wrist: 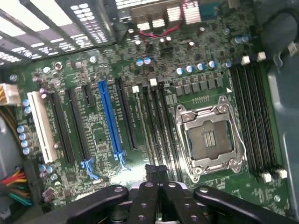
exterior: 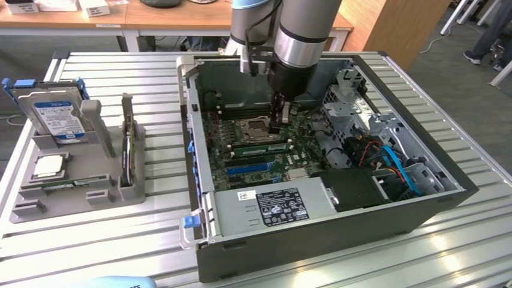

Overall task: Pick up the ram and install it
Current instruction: 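Press down the ram until it locks into place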

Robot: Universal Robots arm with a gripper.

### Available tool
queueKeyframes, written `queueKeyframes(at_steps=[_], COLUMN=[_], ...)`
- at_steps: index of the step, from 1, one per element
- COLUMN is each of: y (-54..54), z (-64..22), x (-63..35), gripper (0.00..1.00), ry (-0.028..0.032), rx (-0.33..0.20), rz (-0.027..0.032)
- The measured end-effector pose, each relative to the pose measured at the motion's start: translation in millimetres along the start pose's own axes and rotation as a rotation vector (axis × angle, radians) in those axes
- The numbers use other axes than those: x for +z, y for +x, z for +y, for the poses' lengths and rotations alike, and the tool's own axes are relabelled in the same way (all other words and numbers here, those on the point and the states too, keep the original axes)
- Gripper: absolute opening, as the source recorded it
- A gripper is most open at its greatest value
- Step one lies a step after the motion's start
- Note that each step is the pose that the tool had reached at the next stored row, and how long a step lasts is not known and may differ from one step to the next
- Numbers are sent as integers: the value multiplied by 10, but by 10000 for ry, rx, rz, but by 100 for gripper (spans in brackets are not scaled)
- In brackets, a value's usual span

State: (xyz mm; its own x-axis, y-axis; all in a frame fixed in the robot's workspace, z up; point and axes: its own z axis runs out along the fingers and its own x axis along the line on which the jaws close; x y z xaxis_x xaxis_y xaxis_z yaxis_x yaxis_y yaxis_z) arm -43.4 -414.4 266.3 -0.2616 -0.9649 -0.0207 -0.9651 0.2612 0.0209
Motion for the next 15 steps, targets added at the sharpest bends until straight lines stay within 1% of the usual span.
queueKeyframes(at_steps=[8,15], y=[0,0], z=[0,0], x=[0,0], gripper=[10,10], ry=[22,40], rx=[1078,1921], rz=[-22,-40])
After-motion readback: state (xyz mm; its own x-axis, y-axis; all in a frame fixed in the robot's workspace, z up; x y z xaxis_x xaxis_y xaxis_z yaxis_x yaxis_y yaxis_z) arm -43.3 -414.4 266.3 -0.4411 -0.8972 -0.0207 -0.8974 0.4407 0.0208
